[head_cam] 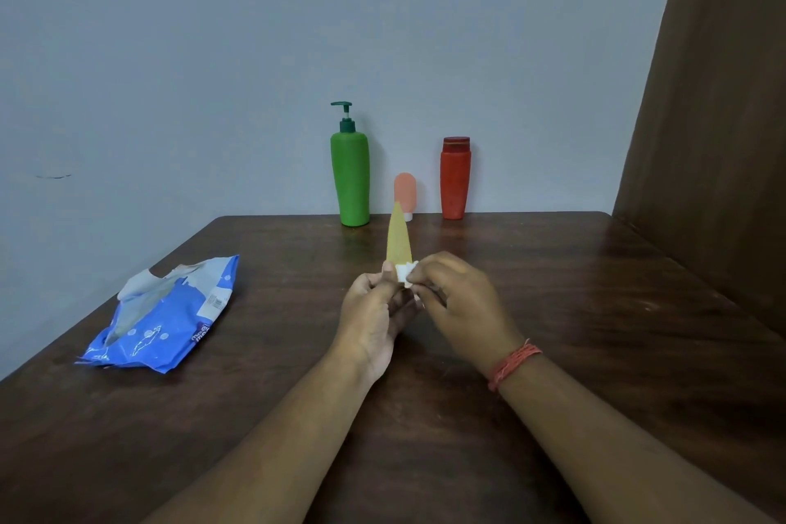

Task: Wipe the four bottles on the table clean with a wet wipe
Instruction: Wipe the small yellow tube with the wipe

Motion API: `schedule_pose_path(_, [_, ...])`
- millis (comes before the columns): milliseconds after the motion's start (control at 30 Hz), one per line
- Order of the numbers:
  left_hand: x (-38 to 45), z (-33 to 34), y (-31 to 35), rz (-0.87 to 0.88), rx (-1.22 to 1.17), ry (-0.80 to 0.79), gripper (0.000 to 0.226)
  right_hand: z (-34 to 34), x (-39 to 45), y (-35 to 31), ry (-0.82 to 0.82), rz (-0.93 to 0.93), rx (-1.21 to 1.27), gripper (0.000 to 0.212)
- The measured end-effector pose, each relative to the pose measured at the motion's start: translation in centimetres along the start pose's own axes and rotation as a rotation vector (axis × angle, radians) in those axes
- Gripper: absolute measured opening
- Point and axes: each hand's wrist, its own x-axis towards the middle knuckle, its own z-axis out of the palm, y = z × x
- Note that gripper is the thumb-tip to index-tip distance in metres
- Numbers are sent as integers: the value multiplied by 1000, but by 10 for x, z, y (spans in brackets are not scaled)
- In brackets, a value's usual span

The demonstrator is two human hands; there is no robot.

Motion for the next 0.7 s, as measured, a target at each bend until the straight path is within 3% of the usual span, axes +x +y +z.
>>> schedule_pose_path(133, [-1, 0, 1, 35, 14, -67, 30, -1, 0, 1, 122, 106, 58, 9])
schedule_pose_path(367, [-2, 0, -3, 24, 171, -77, 33, -4, 0, -7, 103, 44, 43, 13])
schedule_pose_path(533, [-2, 2, -1, -7, 192, -76, 34, 0, 1, -2, 118, 244, 53, 9])
schedule_pose_path(700, [-4, 4, 0, -21, 149, -99, 38, -1, 1, -6, 135, 36, 31, 13])
